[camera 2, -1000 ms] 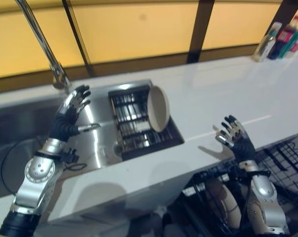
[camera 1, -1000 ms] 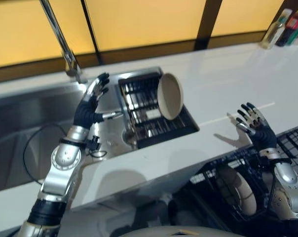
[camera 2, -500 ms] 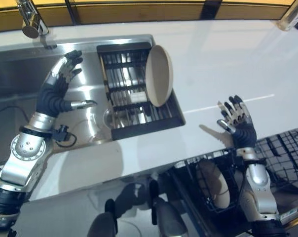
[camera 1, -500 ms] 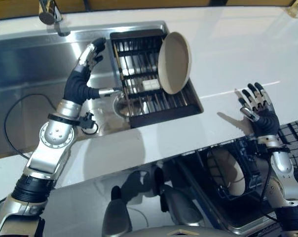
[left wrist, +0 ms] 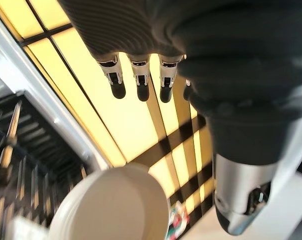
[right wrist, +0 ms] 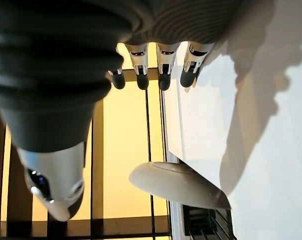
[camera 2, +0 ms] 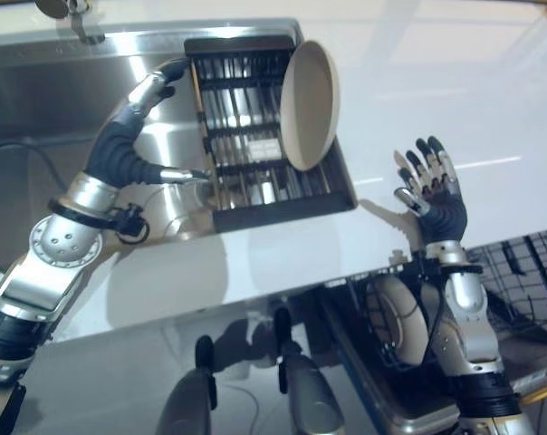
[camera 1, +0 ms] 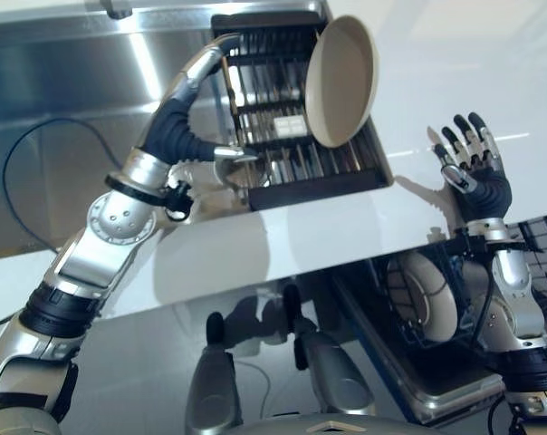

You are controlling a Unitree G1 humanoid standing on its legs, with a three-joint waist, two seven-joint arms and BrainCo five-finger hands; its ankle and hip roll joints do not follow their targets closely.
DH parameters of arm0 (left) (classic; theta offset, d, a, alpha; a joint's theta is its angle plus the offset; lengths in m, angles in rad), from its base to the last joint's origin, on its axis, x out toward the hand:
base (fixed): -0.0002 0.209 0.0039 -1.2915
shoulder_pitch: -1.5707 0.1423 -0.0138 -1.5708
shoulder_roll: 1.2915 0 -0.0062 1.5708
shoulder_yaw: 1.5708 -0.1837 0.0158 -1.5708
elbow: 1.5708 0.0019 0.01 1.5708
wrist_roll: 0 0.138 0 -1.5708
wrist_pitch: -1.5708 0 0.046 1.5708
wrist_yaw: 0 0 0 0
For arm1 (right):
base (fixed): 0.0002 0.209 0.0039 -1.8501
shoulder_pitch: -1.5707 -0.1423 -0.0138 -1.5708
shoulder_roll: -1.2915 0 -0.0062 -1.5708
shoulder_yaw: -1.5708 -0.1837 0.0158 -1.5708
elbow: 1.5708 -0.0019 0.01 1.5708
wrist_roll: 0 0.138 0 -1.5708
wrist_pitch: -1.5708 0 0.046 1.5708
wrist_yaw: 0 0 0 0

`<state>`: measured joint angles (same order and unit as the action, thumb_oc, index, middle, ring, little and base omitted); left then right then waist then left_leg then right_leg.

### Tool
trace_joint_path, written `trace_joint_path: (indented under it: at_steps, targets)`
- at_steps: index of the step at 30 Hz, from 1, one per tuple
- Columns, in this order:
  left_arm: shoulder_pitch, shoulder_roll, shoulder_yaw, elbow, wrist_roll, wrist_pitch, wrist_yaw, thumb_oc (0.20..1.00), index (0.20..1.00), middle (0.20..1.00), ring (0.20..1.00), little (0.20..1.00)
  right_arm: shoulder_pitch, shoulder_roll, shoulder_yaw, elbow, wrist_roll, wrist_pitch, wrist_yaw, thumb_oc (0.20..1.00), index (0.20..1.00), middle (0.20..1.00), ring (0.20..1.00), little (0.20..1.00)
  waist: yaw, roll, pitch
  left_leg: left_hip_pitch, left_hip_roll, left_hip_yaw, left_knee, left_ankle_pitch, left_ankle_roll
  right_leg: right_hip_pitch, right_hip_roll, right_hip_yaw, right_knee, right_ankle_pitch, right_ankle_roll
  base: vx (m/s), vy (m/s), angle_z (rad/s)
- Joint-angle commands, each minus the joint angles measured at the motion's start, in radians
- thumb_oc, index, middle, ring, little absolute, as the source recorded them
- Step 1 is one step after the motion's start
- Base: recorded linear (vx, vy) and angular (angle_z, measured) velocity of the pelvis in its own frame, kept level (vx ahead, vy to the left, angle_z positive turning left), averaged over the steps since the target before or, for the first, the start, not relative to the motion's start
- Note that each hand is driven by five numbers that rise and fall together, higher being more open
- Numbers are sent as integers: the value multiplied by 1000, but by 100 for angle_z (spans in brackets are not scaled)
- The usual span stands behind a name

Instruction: Pick up plates and place into dishwasher.

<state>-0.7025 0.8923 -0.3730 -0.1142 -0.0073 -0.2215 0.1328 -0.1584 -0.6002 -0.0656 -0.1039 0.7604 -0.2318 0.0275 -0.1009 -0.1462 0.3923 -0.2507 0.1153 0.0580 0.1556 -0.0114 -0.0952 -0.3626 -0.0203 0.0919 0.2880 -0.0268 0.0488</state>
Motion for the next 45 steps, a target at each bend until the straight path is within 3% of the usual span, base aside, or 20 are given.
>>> trace_joint_path:
  at_steps: [1, 5, 7, 11, 18, 23, 25, 32, 33, 34, 38, 45]
  targets:
    - [-365, 70, -67, 178, 59, 7, 44, 1000, 1000, 1000, 1000, 1000, -37, -78, -35, -51, 44, 3, 31, 1000, 1000, 1000, 1000, 1000, -104, 53, -41, 27, 3, 2, -109, 69, 46, 104, 7, 5, -155, 78, 51, 8, 70, 31]
    - [-561, 93, -234, 324, 145, 42, 74, 1000, 1000, 1000, 1000, 1000, -57, -124, -44, -24, 78, 11, 66, 1000, 1000, 1000, 1000, 1000, -133, 69, -38, 40, 2, 28, -116, 64, 44, 101, -2, 11, -148, 72, 52, 12, 97, -50]
    - [-653, 85, -311, 409, 110, 55, 94, 1000, 1000, 1000, 1000, 1000, -76, -147, -38, -3, 86, 6, 77, 1000, 1000, 1000, 1000, 1000, -146, 78, -34, 39, 0, 38, -115, 62, 45, 90, -5, 16, -140, 67, 52, -12, 122, -31]
    - [-677, 63, -332, 477, 128, 61, 129, 1000, 1000, 1000, 1000, 1000, -79, -158, -37, 24, 86, -12, 103, 1000, 1000, 1000, 1000, 1000, -162, 91, -23, 38, -2, 51, -108, 58, 45, 81, -8, 19, -126, 59, 48, 6, 82, -23]
    - [-803, 82, -524, 548, 492, 86, 148, 1000, 1000, 1000, 1000, 1000, -92, -202, -26, 47, 109, -26, 108, 1000, 1000, 1000, 1000, 1000, -190, 92, -27, 31, -5, 67, -100, 53, 41, 68, -6, 30, -119, 57, 47, 19, 26, -19]
    - [-948, 122, -738, 569, 567, 126, 61, 1000, 1000, 1000, 1000, 1000, -85, -247, -33, 88, 144, -39, 134, 1000, 1000, 1000, 1000, 1000, -206, 102, -25, 29, -5, 75, -92, 49, 39, 60, -12, 34, -113, 58, 53, 23, 15, 0]
    - [-989, 128, -786, 559, 555, 167, 42, 1000, 1000, 1000, 1000, 1000, -85, -261, -29, 91, 155, -44, 132, 1000, 1000, 1000, 1000, 1000, -209, 105, -19, 26, -7, 64, -91, 51, 39, 57, -11, 40, -109, 58, 54, 0, 0, 0]
    - [-1082, 141, -919, 570, 656, 217, -112, 1000, 1000, 1000, 1000, 1000, -103, -274, -15, 108, 178, -64, 139, 1000, 1000, 1000, 1000, 1000, -214, 120, -11, 20, -1, 70, -91, 57, 33, 51, -16, 27, -100, 52, 54, -4, 1, 0]
    - [-1090, 143, -933, 575, 665, 219, -123, 382, 382, 382, 382, 382, -104, -276, -12, 108, 176, -66, 139, 1000, 1000, 1000, 1000, 1000, -214, 121, -11, 19, -1, 71, -88, 56, 33, 51, -18, 25, -99, 51, 53, -9, 2, -6]
    - [-1094, 145, -941, 567, 698, 231, -159, 200, 200, 200, 200, 200, -105, -277, -11, 105, 174, -65, 137, 1000, 1000, 1000, 1000, 1000, -213, 123, -13, 19, -1, 70, -86, 55, 33, 51, -20, 22, -97, 49, 53, 5, 7, -6]
    - [-1106, 146, -971, 578, 800, 217, -225, 200, 200, 200, 200, 200, -113, -287, -3, 108, 168, -58, 133, 1000, 1000, 1000, 1000, 1000, -216, 139, -18, 22, -1, 69, -80, 54, 29, 58, -23, 18, -93, 42, 51, 14, 23, -1]
    - [-1123, 160, -985, 562, 837, 226, -168, 200, 200, 200, 200, 200, -99, -278, -2, 111, 163, -71, 133, 1000, 1000, 1000, 1000, 1000, -212, 135, -20, 21, 1, 73, -79, 54, 28, 63, -29, 12, -95, 39, 54, 0, 0, 0]
